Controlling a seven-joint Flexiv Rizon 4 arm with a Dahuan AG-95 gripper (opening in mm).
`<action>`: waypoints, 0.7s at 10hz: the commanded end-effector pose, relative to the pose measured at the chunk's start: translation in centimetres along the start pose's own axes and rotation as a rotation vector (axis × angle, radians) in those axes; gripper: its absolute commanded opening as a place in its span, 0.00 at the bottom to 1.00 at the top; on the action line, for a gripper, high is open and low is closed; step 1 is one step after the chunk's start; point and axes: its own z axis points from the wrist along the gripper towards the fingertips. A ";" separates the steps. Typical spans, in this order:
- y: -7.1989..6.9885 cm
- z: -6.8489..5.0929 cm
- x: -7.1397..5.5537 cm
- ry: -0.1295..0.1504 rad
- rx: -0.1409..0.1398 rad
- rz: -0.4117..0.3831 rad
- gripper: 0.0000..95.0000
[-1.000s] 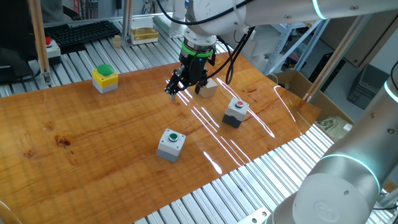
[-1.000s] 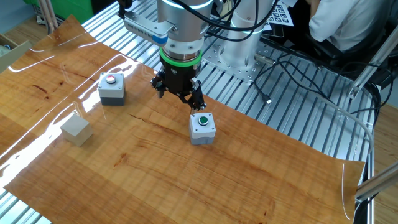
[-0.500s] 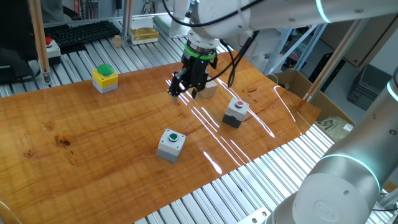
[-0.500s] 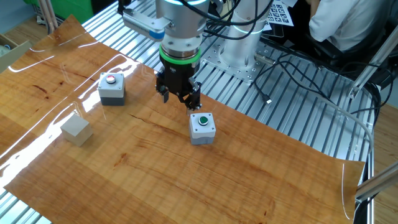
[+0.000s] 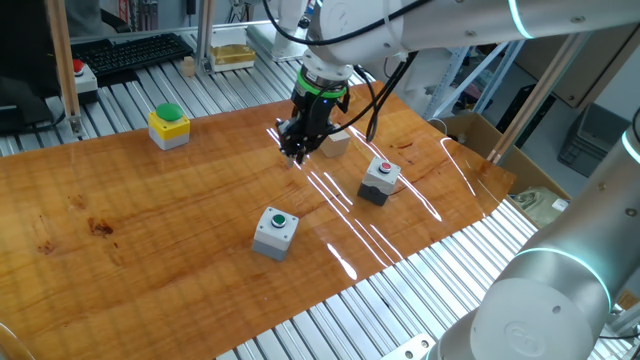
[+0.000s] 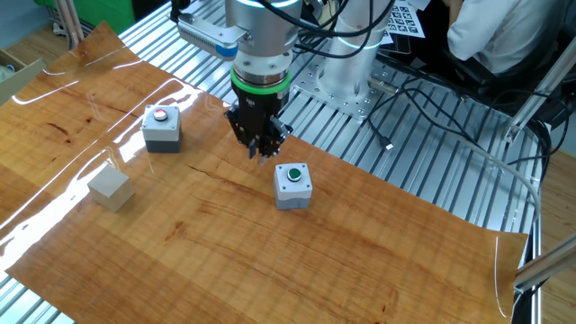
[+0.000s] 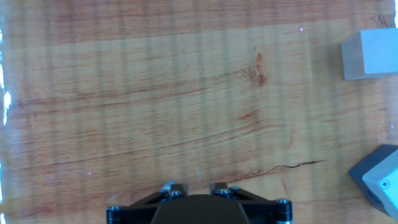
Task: Pick up the small block on the left and move it to the right
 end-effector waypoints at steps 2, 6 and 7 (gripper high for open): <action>-0.7 0.5 -0.2 -0.001 0.000 -0.034 0.00; -2.7 1.7 -0.7 -0.009 0.009 -0.054 0.00; -3.1 2.0 -0.9 -0.015 0.009 -0.053 0.00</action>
